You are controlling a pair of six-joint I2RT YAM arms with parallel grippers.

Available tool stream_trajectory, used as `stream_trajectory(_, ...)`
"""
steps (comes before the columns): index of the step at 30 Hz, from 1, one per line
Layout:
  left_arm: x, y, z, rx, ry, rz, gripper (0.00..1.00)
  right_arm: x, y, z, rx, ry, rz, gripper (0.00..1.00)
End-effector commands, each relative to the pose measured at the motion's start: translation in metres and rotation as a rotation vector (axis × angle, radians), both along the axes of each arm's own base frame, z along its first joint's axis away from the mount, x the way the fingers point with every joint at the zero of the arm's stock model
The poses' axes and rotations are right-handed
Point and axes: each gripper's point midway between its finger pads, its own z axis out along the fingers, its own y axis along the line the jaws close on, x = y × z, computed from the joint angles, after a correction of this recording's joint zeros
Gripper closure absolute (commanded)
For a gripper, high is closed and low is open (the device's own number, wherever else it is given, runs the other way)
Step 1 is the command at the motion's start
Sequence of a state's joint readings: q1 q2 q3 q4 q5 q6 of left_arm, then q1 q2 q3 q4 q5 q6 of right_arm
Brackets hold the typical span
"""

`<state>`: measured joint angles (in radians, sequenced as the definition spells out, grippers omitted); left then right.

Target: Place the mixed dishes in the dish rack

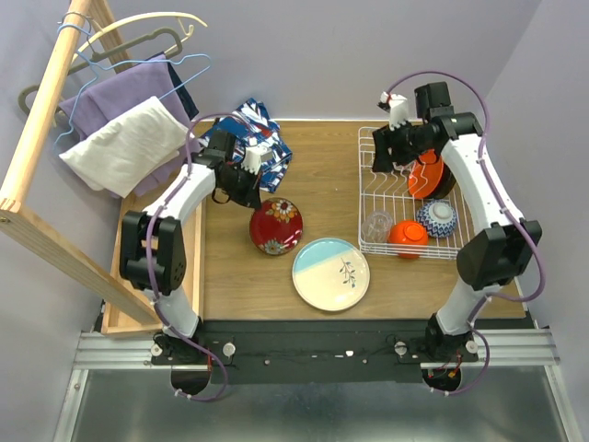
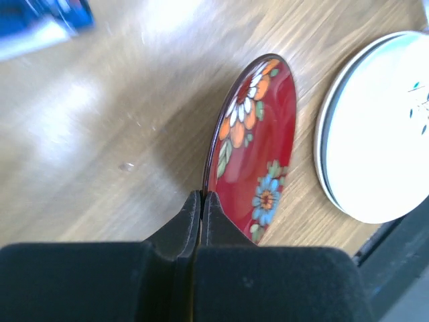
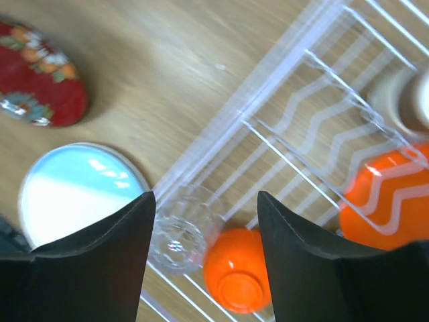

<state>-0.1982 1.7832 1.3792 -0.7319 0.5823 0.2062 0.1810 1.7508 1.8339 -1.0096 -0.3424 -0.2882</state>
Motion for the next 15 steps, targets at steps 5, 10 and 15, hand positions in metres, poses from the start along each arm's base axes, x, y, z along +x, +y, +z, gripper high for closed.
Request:
stream_trajectory(5, -0.007, -0.012, 0.106, -0.014, -0.327, -0.115, 1.0, -0.009, 0.086, 0.015, 0.308, 0.054, 0.438, 0.31)
stream_trajectory(10, -0.023, -0.023, 0.136, -0.064, -0.383, -0.157, 1.0, -0.019, 0.132, 0.034, 0.398, 0.021, 0.628, 0.31)
stream_trajectory(15, -0.019, -0.039, 0.15, -0.122, -0.399, -0.16, 1.0, -0.037, 0.171, 0.041, 0.475, 0.044, 0.742, 0.3)
